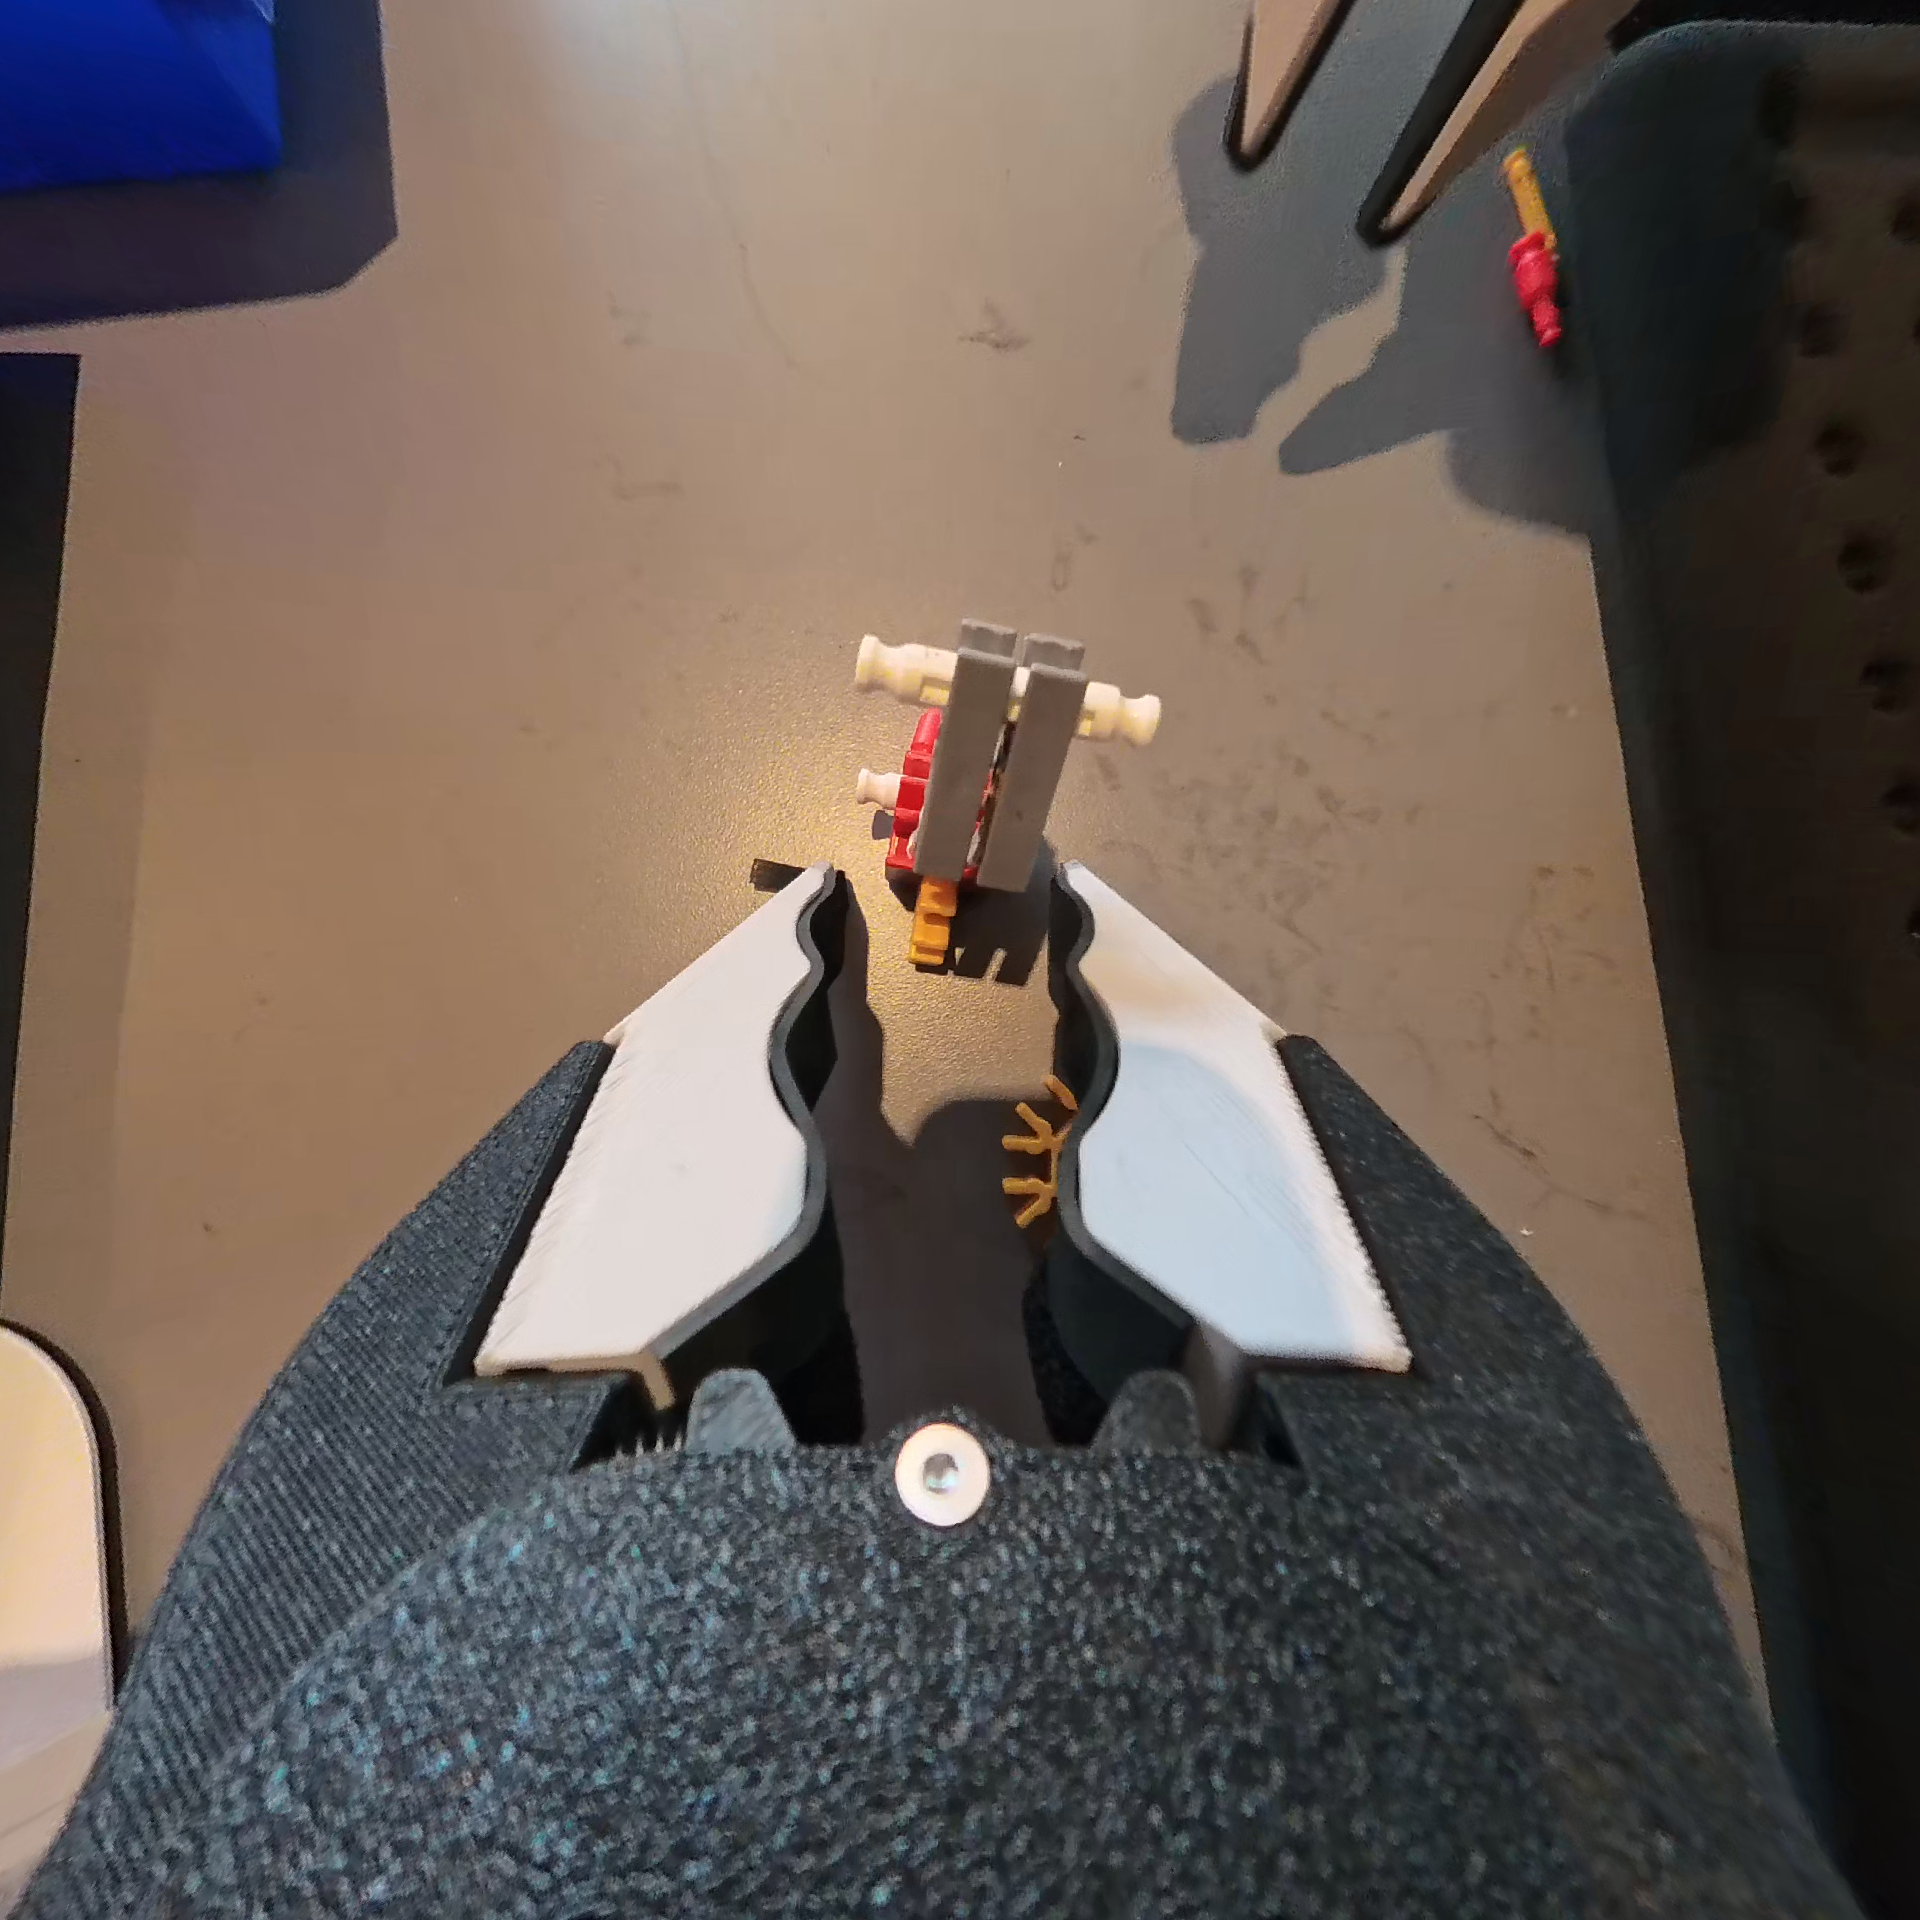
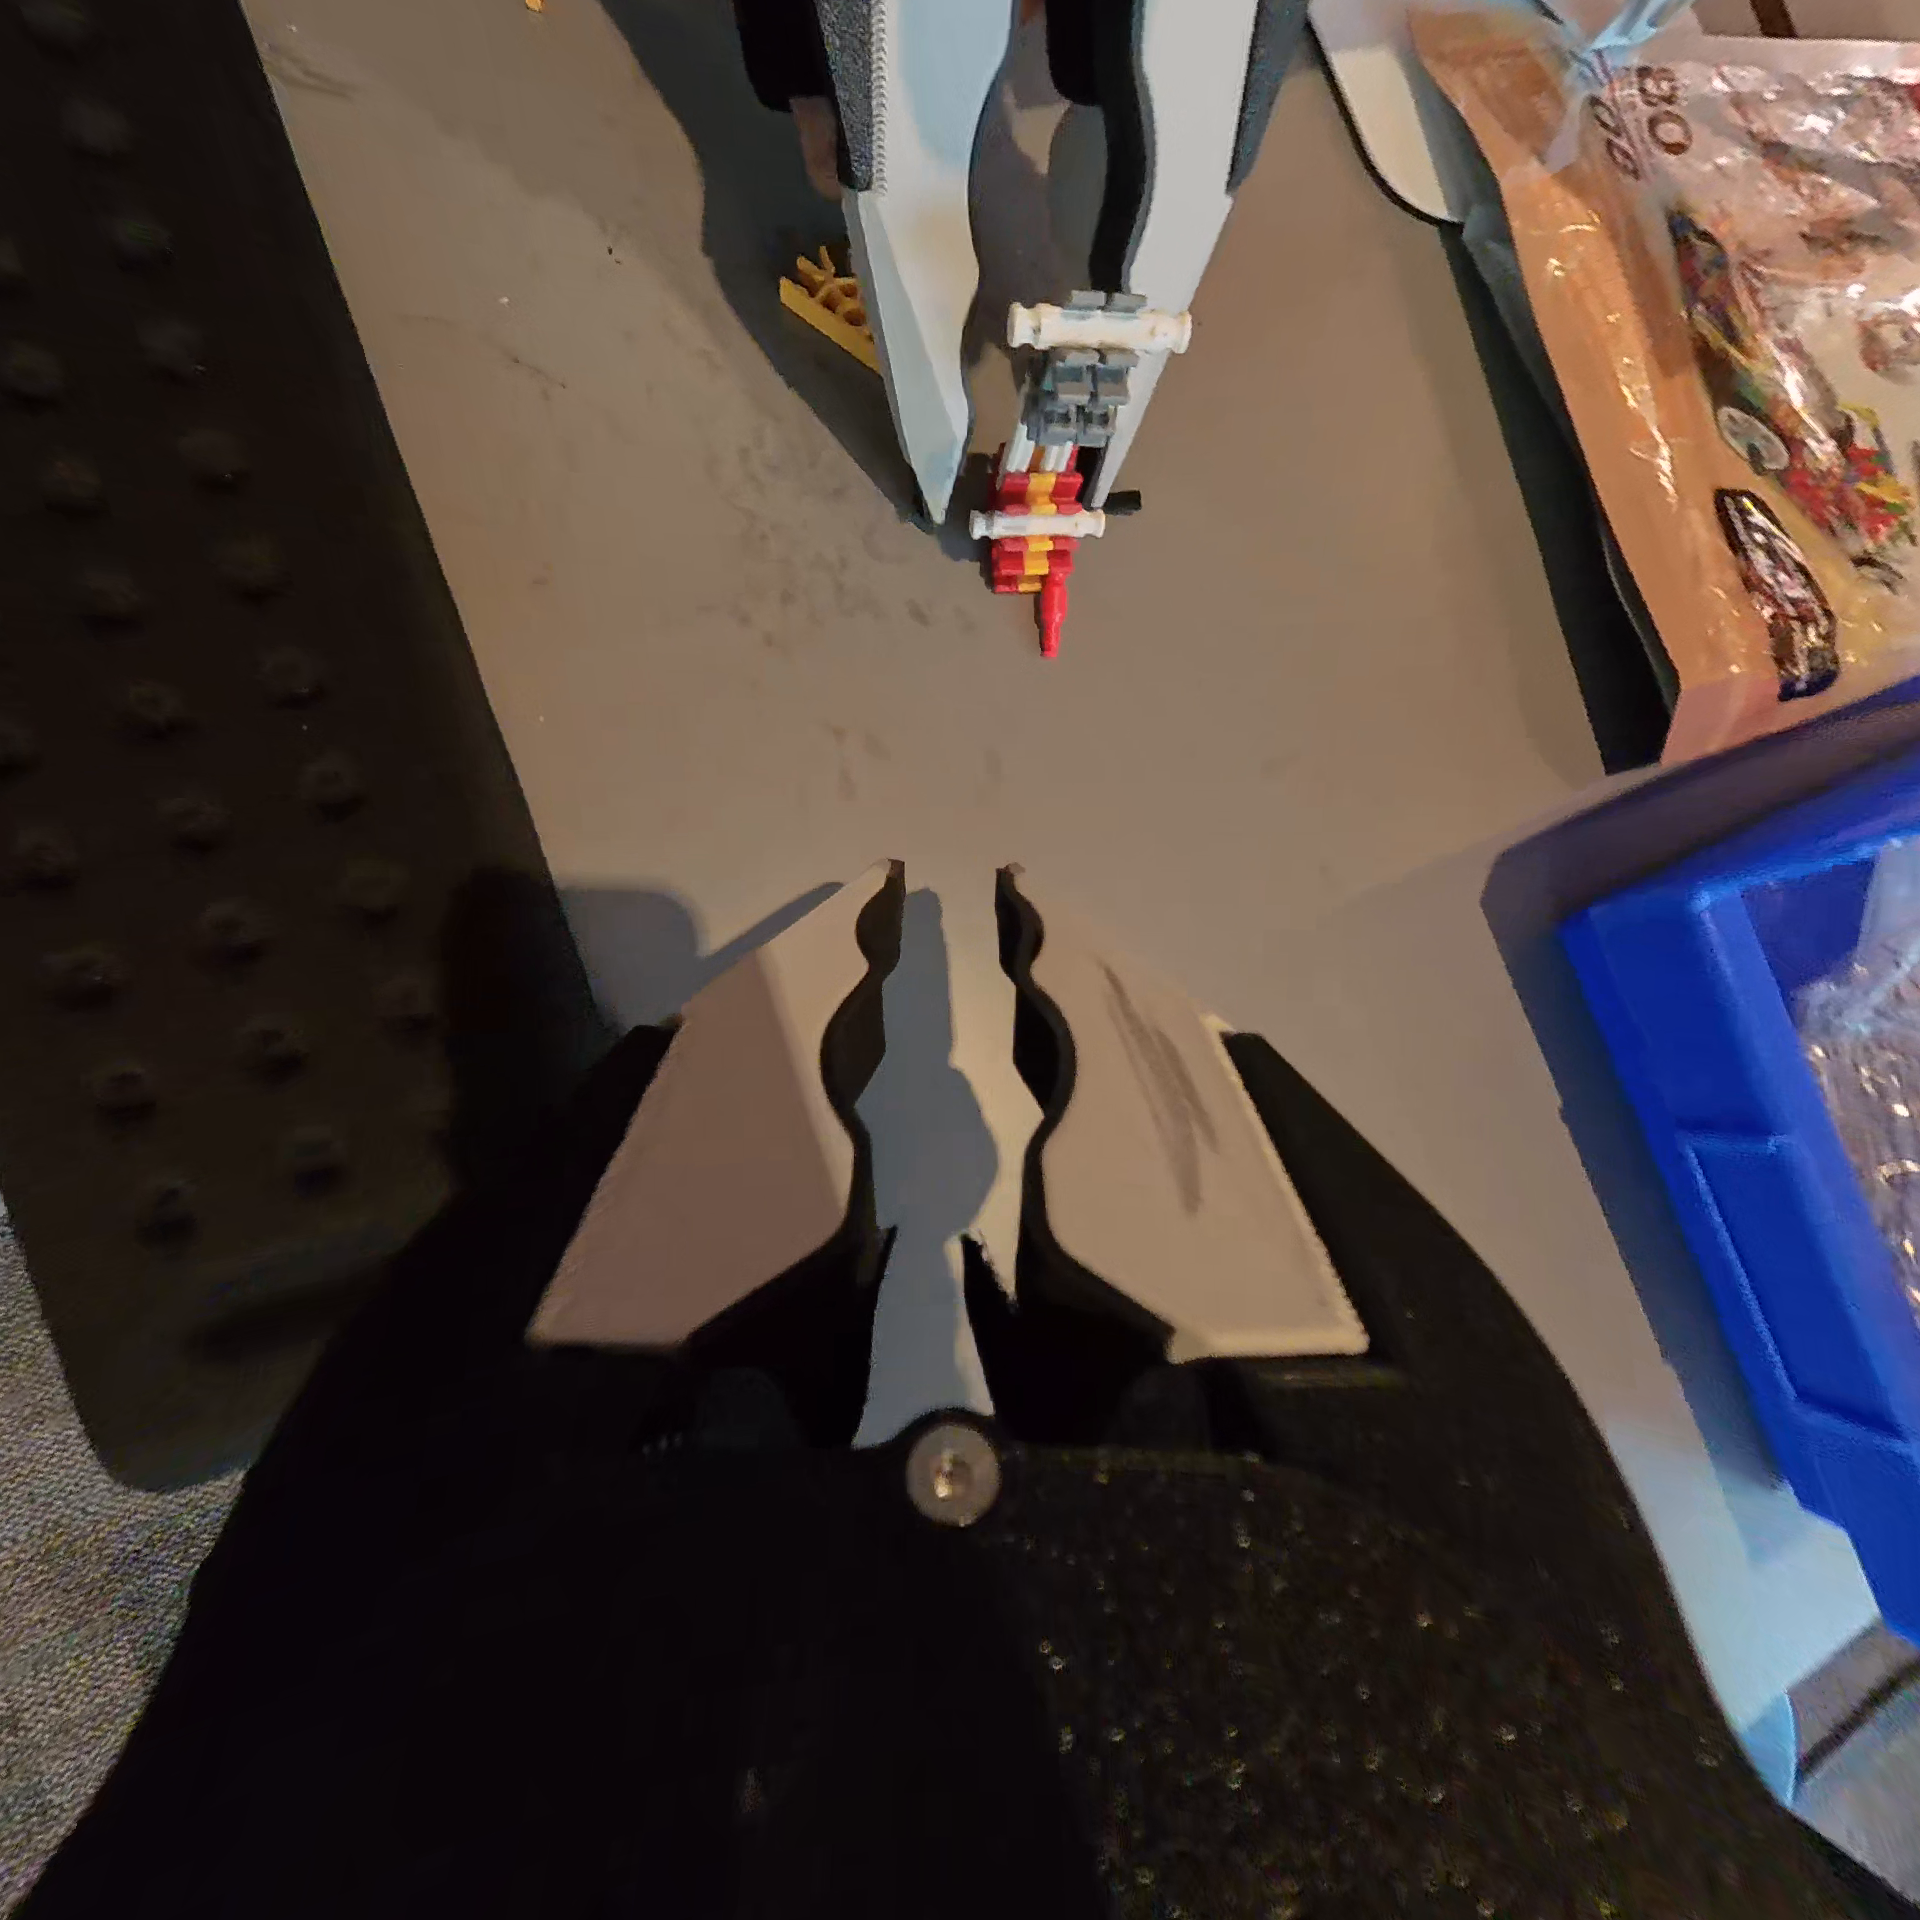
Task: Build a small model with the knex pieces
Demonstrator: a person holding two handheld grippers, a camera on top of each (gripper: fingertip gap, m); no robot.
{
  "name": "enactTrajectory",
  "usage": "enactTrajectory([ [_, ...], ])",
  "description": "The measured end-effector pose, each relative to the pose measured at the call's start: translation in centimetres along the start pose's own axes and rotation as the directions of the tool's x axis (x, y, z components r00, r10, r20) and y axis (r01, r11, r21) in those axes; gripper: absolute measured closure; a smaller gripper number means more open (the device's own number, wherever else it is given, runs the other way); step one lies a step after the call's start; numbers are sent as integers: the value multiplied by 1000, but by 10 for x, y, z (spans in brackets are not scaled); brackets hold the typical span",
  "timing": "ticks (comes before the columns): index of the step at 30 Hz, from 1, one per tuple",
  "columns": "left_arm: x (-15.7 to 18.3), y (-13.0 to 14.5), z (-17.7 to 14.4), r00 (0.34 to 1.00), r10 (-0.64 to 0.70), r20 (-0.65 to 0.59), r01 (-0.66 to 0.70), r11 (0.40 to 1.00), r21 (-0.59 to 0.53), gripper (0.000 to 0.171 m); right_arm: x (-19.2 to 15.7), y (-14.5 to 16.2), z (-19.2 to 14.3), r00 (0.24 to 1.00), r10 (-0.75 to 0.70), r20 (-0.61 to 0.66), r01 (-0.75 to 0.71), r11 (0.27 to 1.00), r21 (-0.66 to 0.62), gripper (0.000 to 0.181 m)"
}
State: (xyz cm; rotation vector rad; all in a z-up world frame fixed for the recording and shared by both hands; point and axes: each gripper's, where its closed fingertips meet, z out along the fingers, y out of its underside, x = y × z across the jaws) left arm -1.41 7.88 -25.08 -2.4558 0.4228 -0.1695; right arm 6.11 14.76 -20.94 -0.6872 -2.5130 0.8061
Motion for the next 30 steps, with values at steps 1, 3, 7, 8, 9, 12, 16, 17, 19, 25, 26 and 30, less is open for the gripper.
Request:
enactTrajectory([
  [1,0,0,0,1000,1,2,-1,1000,0,135,0,2,-4,1000,6,-13,-6,1000,-6,164],
  [3,-1,0,0,1000,0,2,0,1000,1,136,0,7,-14,999,12,-32,-12,1000,-21,164],
  [7,-1,0,0,1000,-1,1,1,1000,3,136,1,20,-33,998,20,-63,-25,997,-73,164],
  [8,-1,0,0,1000,-2,0,2,1000,3,136,1,24,-37,998,20,-66,-26,996,-88,164],
  [9,-1,0,0,1000,-4,-1,4,1000,3,136,1,28,-41,998,19,-67,-26,994,-103,163],
  [12,-1,0,0,1000,-7,-3,7,1000,4,136,-2,38,-49,998,20,-56,-28,989,-146,163],
  [16,-1,0,0,1000,-7,-3,7,1000,4,136,-15,50,-51,1000,12,-13,-15,978,-207,162],
  [17,-1,0,0,1000,-7,-3,7,1000,4,136,-19,50,-50,1000,13,1,-13,978,-206,162],
  [19,-1,0,0,1000,-8,-4,8,1000,4,136,-28,45,-43,999,17,46,-9,982,-188,162],
  [25,0,0,0,1000,-1,0,1,1000,-2,136,-54,49,-16,972,11,235,50,967,-251,162],
  [26,0,0,0,1000,1,2,-1,1000,-3,135,-53,48,-15,968,12,250,52,968,-247,162],
  [30,0,0,0,1000,3,0,-3,1000,-2,135,-57,50,-8,953,14,303,69,962,-262,166],
])
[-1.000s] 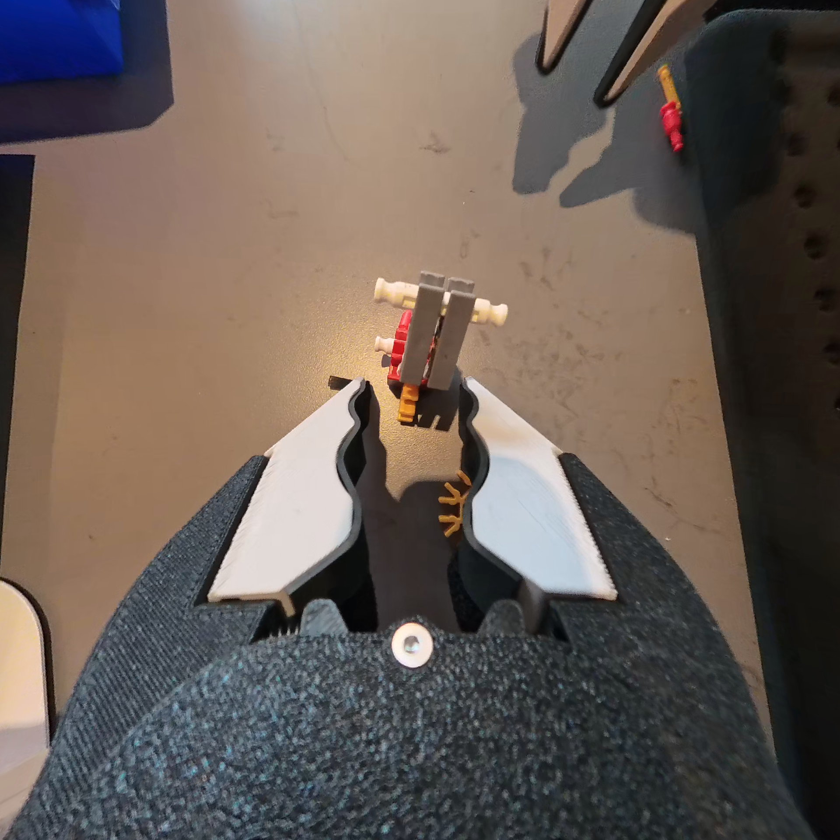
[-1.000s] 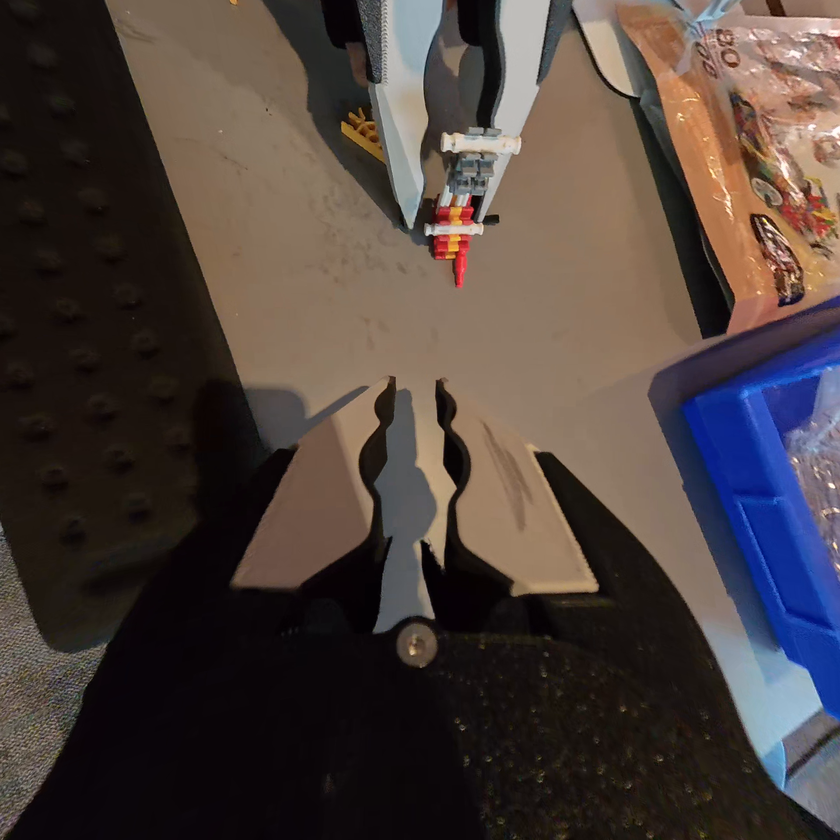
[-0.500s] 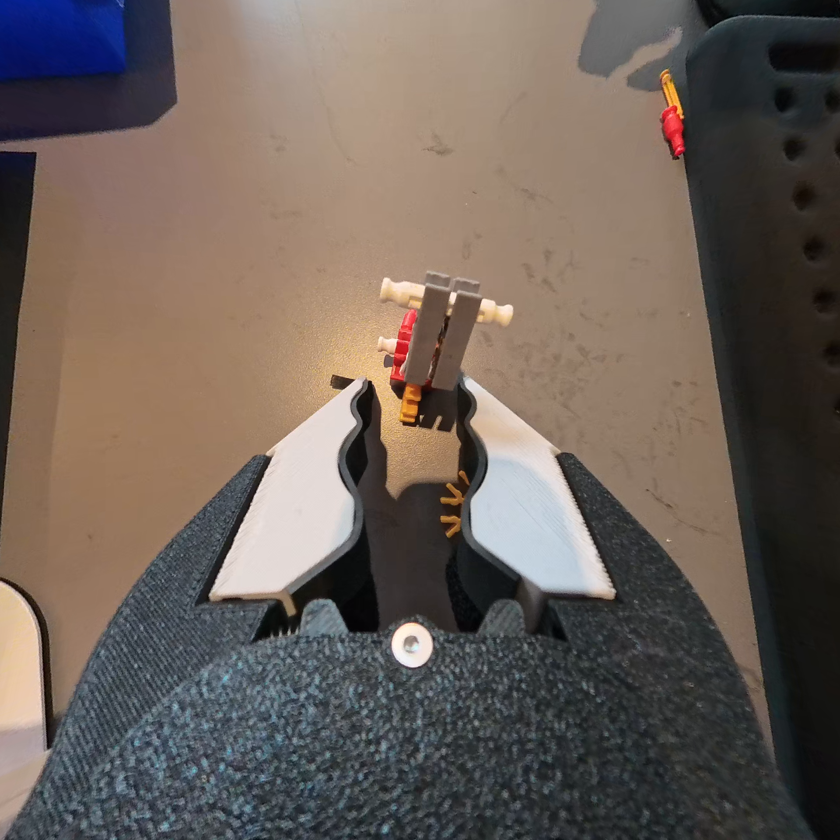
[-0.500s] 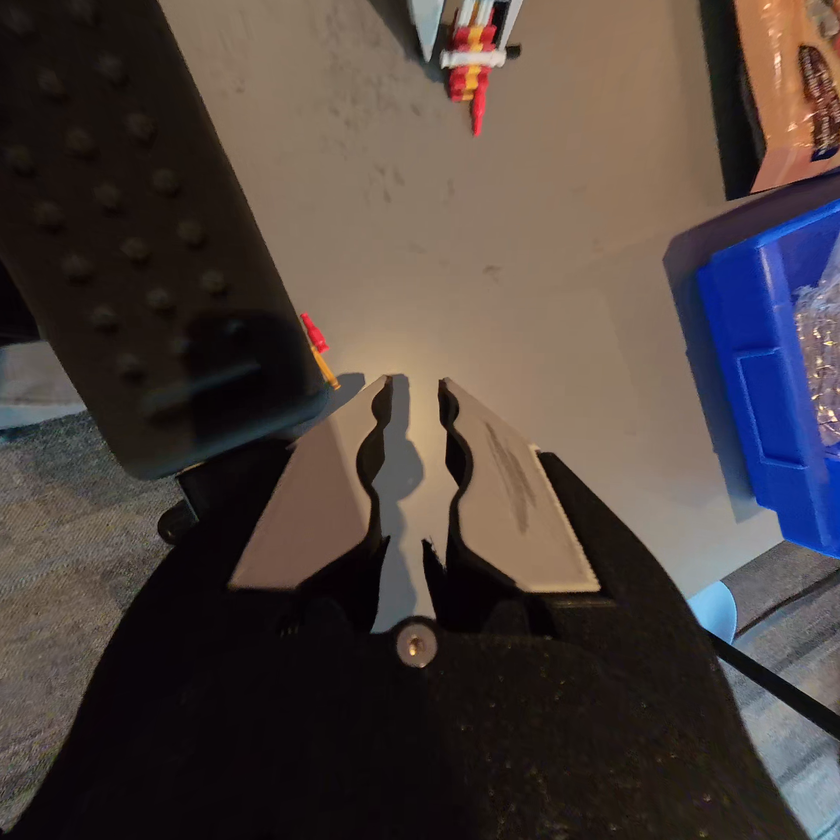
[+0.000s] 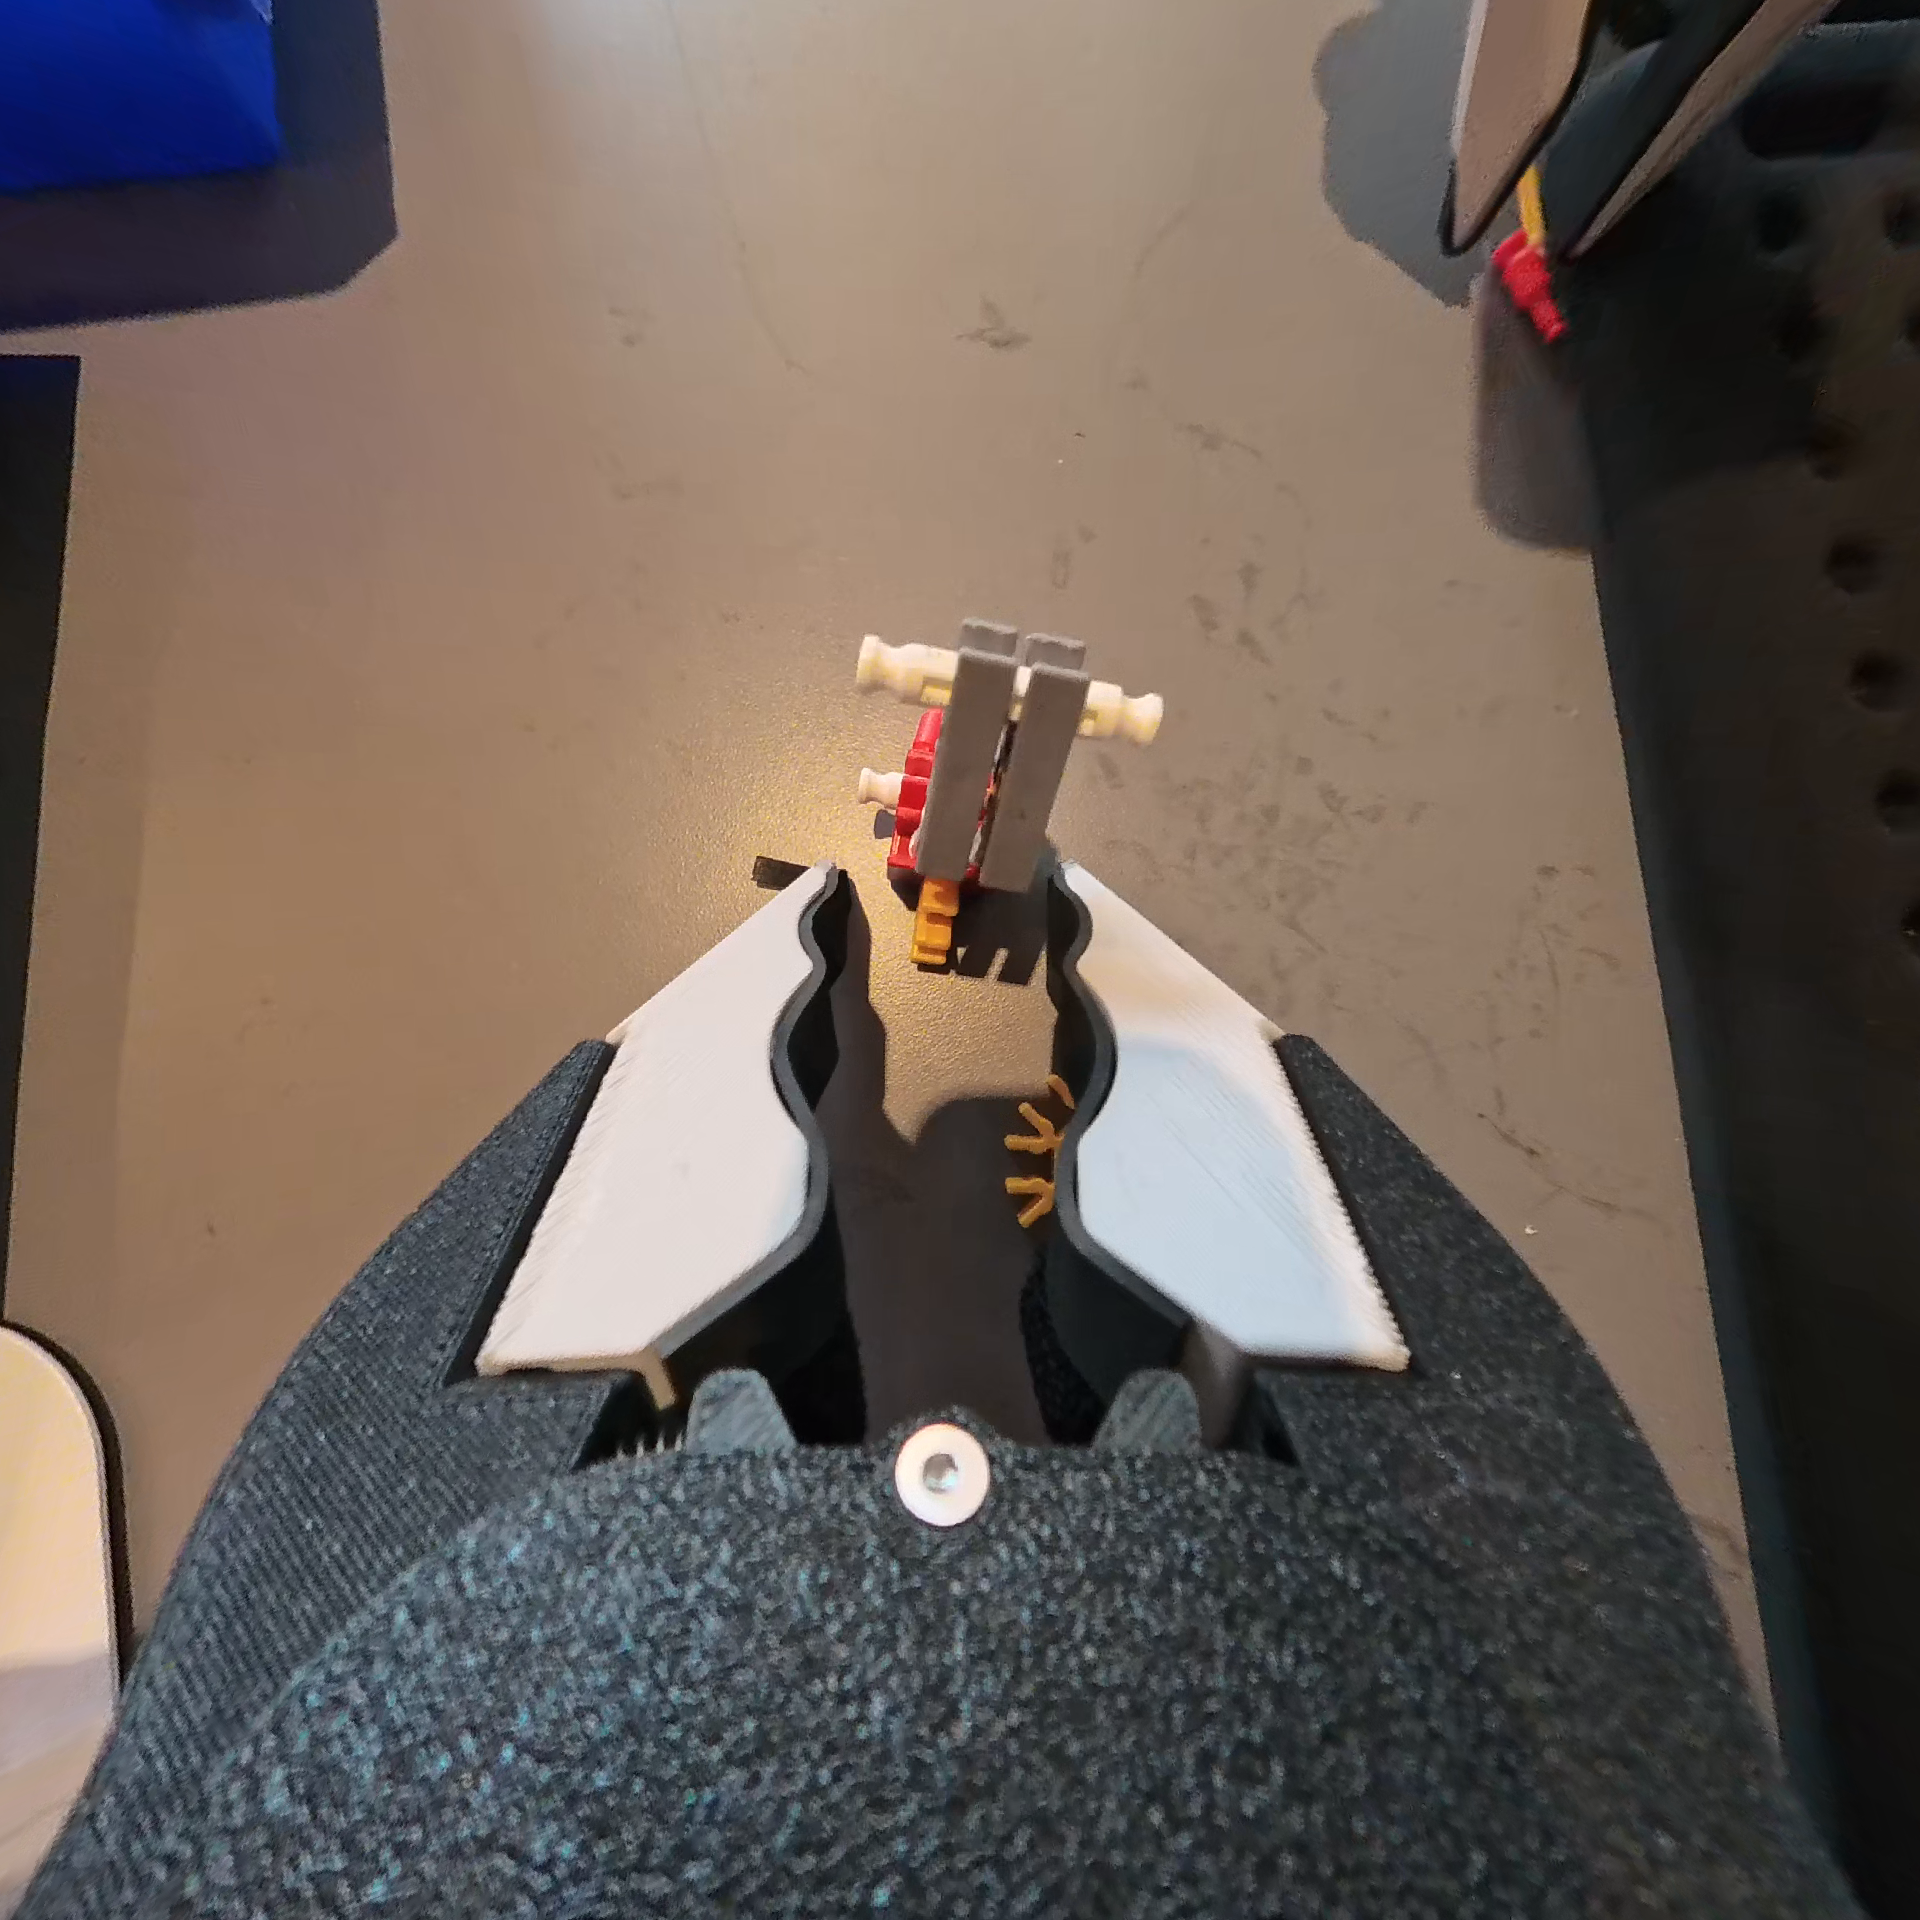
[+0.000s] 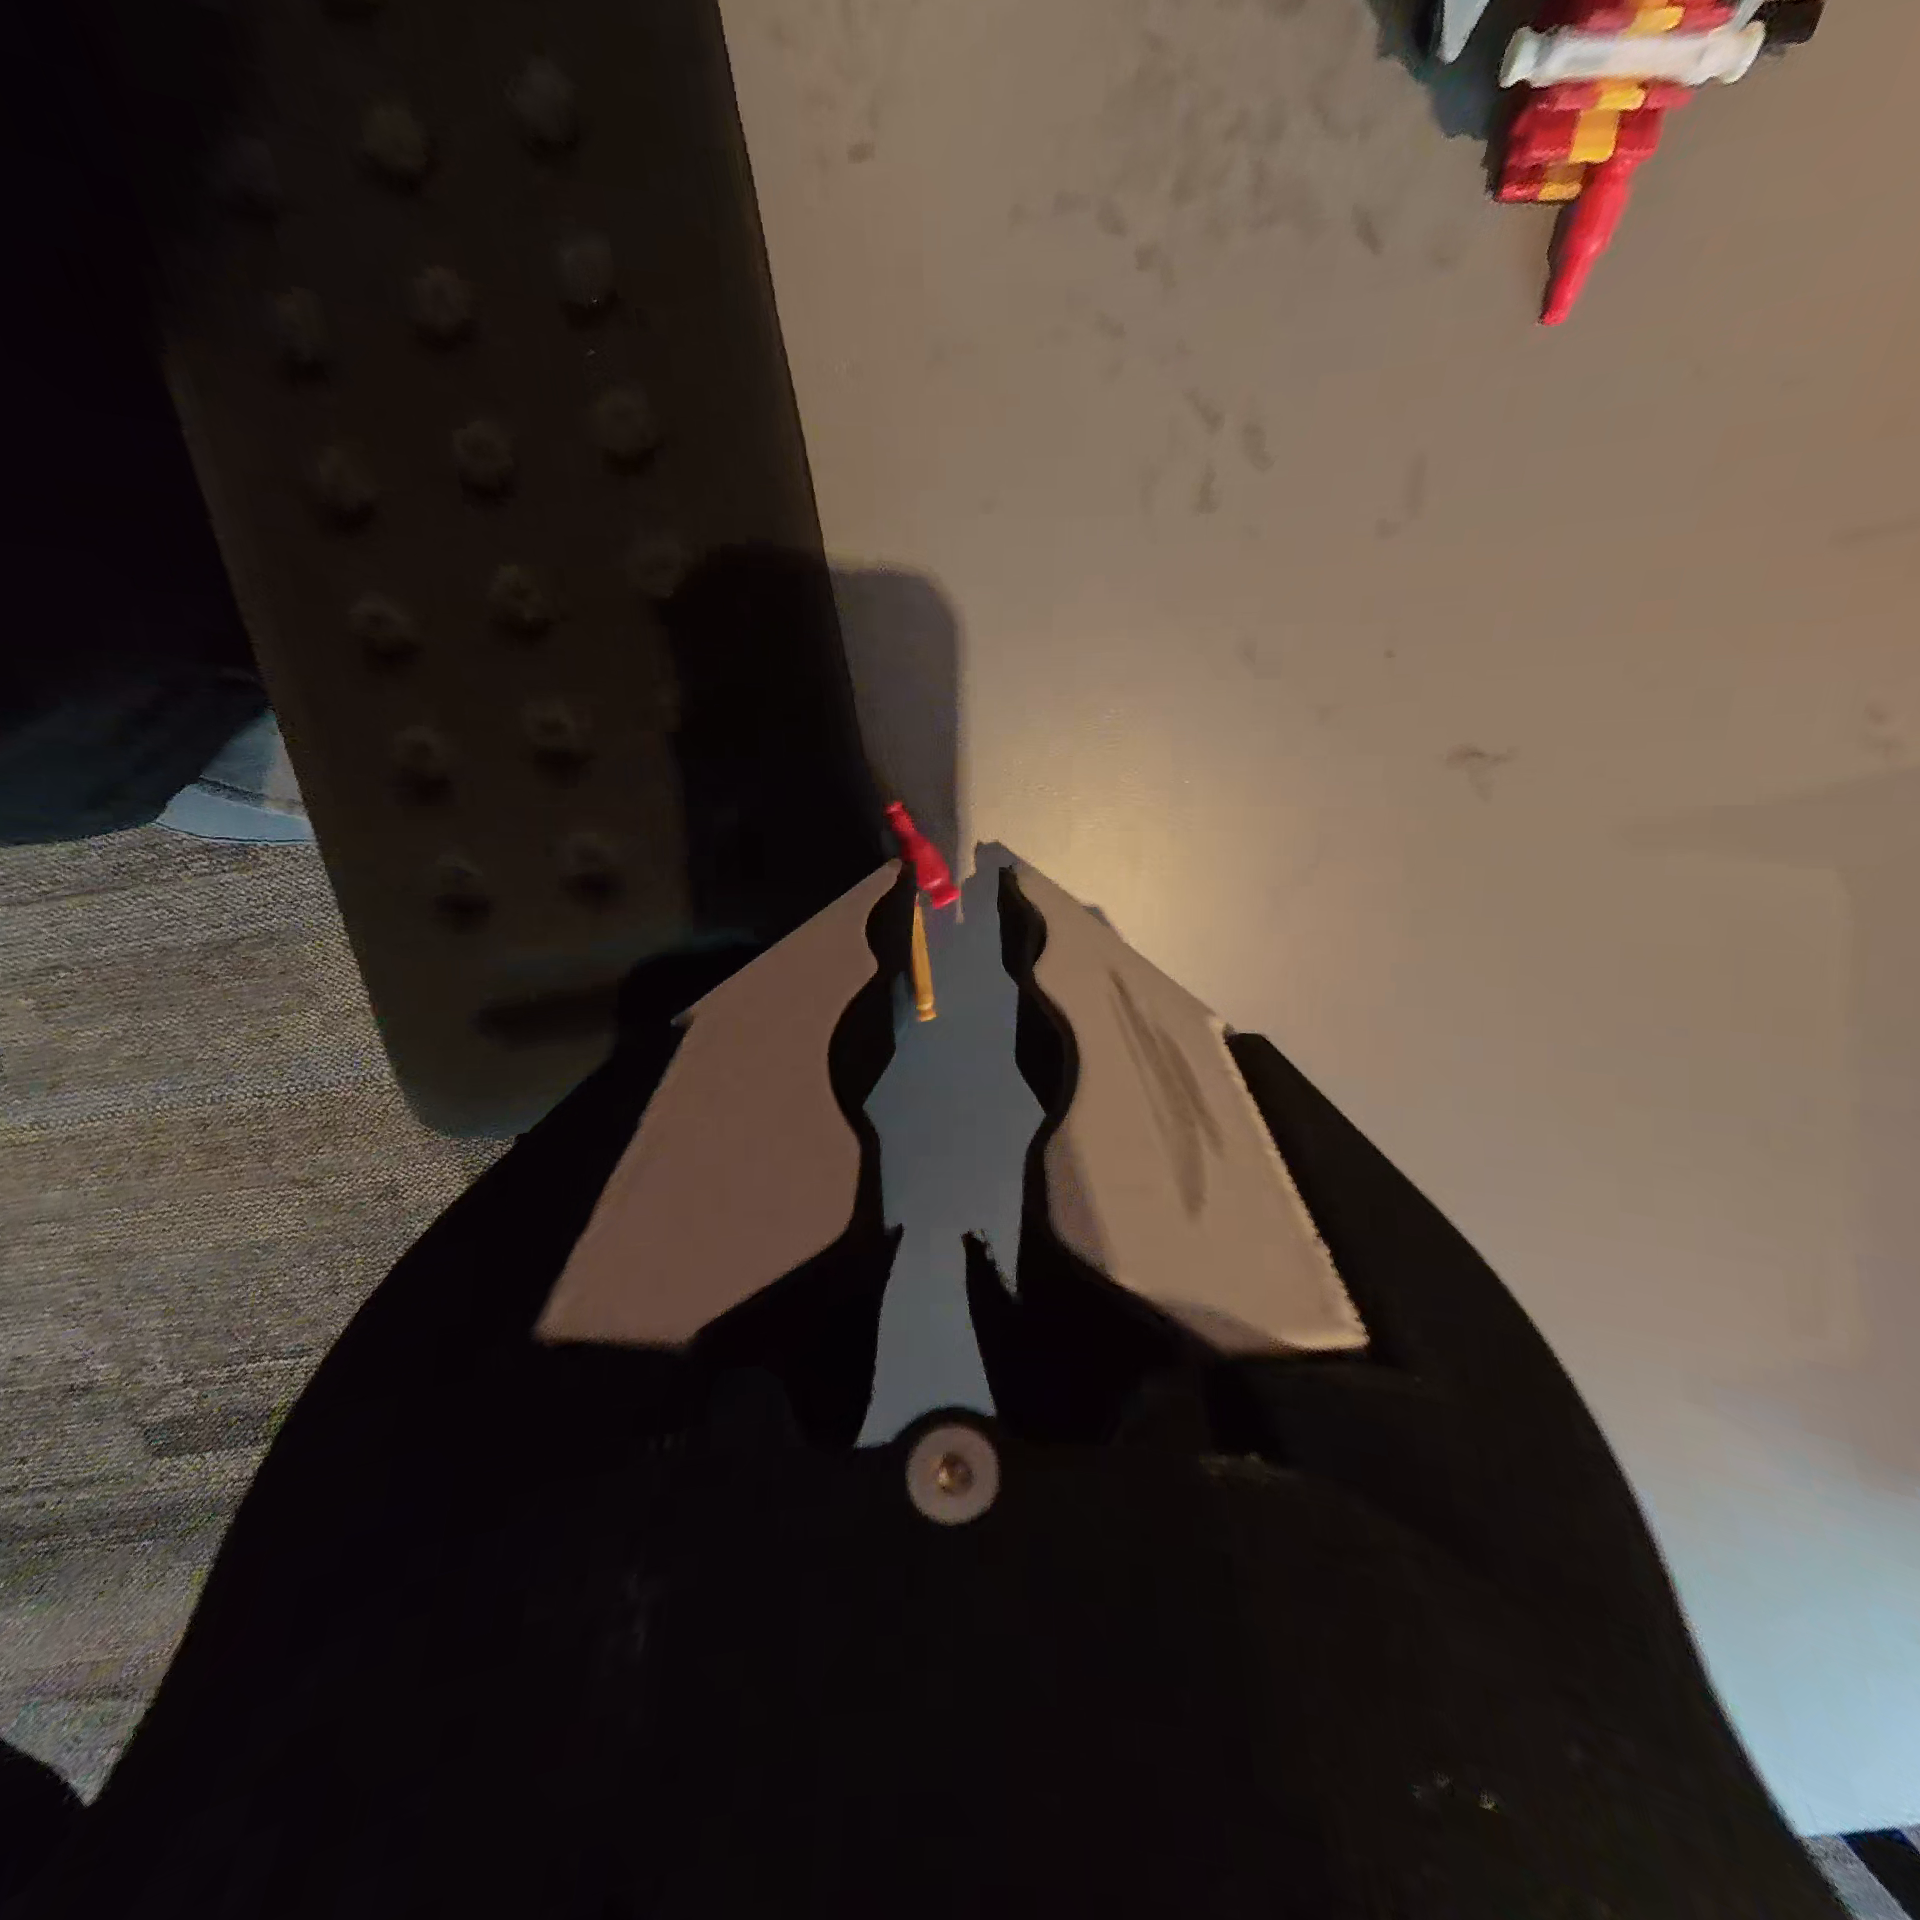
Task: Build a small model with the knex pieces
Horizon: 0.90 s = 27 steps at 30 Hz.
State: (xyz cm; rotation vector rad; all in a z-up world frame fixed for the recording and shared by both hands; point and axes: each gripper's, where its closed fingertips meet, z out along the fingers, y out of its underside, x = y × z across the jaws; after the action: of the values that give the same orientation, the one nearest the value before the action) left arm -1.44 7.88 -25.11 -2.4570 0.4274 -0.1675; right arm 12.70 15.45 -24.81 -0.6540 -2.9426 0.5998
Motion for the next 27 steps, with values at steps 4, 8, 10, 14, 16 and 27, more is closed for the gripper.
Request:
enactTrajectory([
  [4,0,0,0,1000,-5,-7,6,1000,7,136,4,-3,7,999,-31,-26,31,1000,0,173],
  [8,-1,0,0,1000,-5,-6,5,1000,6,136,9,-6,8,998,-46,-52,47,999,15,176],
  [10,-1,0,0,1000,-6,-6,6,1000,6,137,15,-10,9,996,-53,-68,54,998,19,176],
  [14,-1,0,0,1000,-5,-3,5,1000,3,137,37,-19,10,988,-35,-150,40,999,31,176],
  [16,-1,0,0,1000,-5,-4,5,1000,4,137,47,-21,10,986,14,-166,-7,999,43,176],
  [27,-1,0,0,1000,-6,-11,6,1000,11,137,48,-26,15,960,236,-149,-226,971,77,168],
])
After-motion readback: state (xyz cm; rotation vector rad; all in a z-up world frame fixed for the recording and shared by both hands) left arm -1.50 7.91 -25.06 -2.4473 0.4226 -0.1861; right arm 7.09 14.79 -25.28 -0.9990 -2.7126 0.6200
